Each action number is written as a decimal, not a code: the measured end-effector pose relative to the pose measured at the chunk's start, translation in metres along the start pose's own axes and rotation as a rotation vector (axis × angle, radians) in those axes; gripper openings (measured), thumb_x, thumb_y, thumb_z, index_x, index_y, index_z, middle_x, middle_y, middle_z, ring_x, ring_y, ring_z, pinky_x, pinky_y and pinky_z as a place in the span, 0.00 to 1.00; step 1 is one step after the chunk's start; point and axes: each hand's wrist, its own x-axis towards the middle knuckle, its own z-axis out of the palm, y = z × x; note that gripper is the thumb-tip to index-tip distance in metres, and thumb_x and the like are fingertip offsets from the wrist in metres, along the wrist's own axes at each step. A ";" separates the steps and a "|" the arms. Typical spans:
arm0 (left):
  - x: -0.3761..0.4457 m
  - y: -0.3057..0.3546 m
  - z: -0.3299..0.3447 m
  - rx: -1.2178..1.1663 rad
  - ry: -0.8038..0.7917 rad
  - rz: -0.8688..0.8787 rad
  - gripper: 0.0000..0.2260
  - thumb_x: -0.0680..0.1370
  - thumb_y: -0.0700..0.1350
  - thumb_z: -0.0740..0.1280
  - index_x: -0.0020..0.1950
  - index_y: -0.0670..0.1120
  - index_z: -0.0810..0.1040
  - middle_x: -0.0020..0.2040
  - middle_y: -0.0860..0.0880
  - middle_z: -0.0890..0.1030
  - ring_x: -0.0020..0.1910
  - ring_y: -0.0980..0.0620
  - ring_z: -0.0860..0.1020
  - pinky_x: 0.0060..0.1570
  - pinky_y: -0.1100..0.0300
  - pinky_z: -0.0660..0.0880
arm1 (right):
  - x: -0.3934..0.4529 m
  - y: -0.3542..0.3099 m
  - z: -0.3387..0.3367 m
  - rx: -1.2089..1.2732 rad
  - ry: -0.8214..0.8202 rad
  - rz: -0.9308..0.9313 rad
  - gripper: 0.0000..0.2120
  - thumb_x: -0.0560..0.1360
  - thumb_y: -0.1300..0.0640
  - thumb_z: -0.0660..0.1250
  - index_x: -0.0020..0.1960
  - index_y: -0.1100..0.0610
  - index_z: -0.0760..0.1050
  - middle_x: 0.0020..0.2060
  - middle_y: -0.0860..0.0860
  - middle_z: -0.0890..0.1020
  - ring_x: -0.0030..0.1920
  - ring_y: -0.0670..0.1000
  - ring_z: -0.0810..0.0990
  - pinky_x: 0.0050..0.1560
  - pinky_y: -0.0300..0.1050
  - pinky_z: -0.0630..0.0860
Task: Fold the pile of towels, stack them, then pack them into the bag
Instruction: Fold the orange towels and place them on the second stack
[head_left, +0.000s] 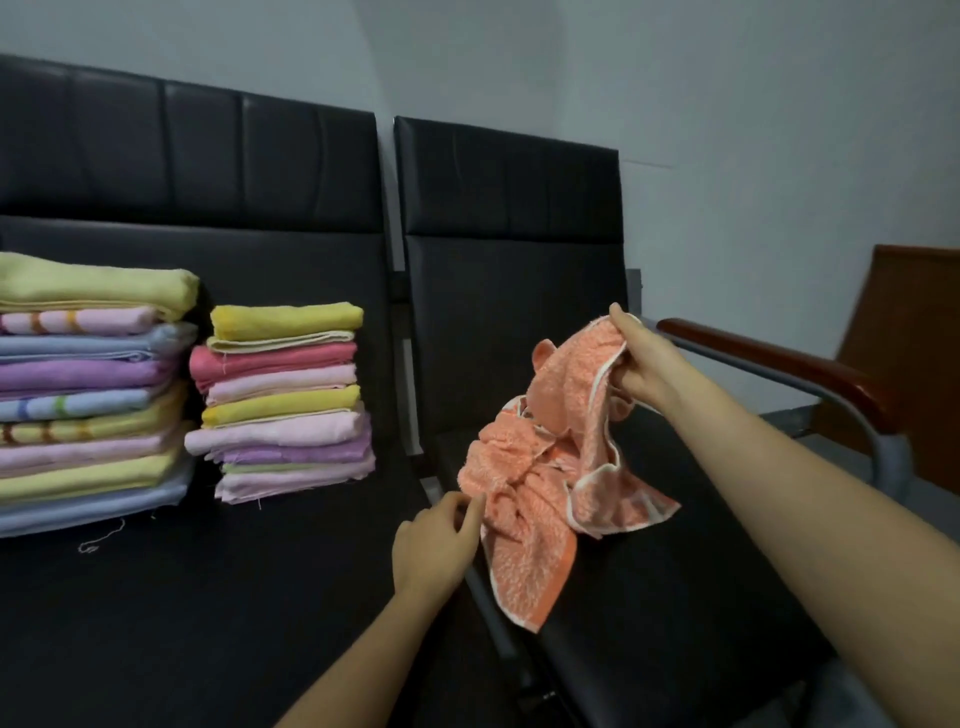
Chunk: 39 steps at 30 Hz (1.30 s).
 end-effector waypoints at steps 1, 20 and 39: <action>-0.001 0.000 0.000 -0.004 -0.017 -0.003 0.22 0.80 0.65 0.49 0.60 0.56 0.76 0.52 0.56 0.82 0.51 0.56 0.79 0.55 0.55 0.69 | -0.006 -0.009 0.003 0.047 -0.002 -0.005 0.24 0.74 0.47 0.71 0.62 0.61 0.72 0.56 0.61 0.80 0.54 0.60 0.81 0.59 0.59 0.77; 0.017 0.064 -0.259 -1.348 -0.137 -0.108 0.26 0.80 0.65 0.50 0.58 0.48 0.78 0.48 0.47 0.85 0.44 0.49 0.84 0.45 0.54 0.77 | -0.148 -0.109 0.214 0.057 -0.364 -0.316 0.16 0.83 0.54 0.58 0.40 0.61 0.73 0.34 0.55 0.78 0.37 0.51 0.78 0.44 0.43 0.75; -0.021 -0.068 -0.353 -0.575 0.397 -0.093 0.17 0.83 0.56 0.57 0.62 0.49 0.78 0.54 0.53 0.79 0.58 0.51 0.77 0.53 0.59 0.73 | -0.162 -0.022 0.340 -0.160 -0.630 -0.166 0.18 0.81 0.48 0.60 0.42 0.60 0.77 0.33 0.52 0.80 0.33 0.49 0.81 0.45 0.44 0.77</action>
